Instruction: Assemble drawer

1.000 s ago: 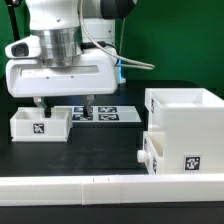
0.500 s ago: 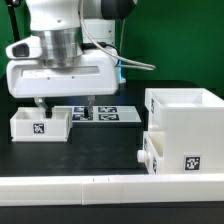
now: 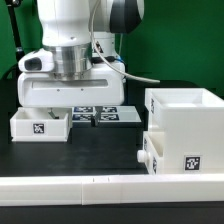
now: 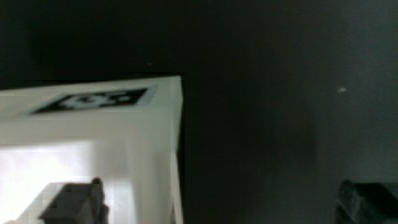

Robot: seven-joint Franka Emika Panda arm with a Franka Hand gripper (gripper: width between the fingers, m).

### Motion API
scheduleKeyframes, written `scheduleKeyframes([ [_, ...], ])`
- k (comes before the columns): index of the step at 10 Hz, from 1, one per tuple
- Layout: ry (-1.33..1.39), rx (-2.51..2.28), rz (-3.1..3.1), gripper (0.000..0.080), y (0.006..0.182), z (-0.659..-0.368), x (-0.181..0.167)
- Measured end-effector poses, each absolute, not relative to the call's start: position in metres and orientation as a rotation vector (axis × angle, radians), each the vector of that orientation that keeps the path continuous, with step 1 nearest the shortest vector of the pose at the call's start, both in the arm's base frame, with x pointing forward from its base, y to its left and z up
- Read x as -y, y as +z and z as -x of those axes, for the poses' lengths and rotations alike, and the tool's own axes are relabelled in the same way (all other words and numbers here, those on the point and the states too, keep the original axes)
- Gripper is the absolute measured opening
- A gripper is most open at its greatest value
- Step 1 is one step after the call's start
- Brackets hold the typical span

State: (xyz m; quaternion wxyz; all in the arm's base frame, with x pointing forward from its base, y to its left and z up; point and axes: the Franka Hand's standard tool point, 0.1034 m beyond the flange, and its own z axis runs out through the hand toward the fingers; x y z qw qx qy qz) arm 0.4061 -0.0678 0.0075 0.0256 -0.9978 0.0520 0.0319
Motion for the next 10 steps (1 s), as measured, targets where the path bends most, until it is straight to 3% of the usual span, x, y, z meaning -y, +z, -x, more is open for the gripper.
scheduleKeyframes([
  [4,0.08,-0.048,3.094,0.0649,0.0045,-0.399,0.0699],
  [6,0.074,-0.021,3.095,0.0426,0.0046,-0.3993,0.0722],
  [7,0.074,-0.02,3.095,0.0426,0.0046,-0.3995,0.0719],
  [8,0.074,-0.019,3.095,0.0235,0.0046,-0.3995,0.072],
  [9,0.074,-0.019,3.095,0.0235,0.0046,-0.3995,0.072],
  [10,0.073,-0.019,3.096,0.0069,0.0048,-0.3998,0.0721],
])
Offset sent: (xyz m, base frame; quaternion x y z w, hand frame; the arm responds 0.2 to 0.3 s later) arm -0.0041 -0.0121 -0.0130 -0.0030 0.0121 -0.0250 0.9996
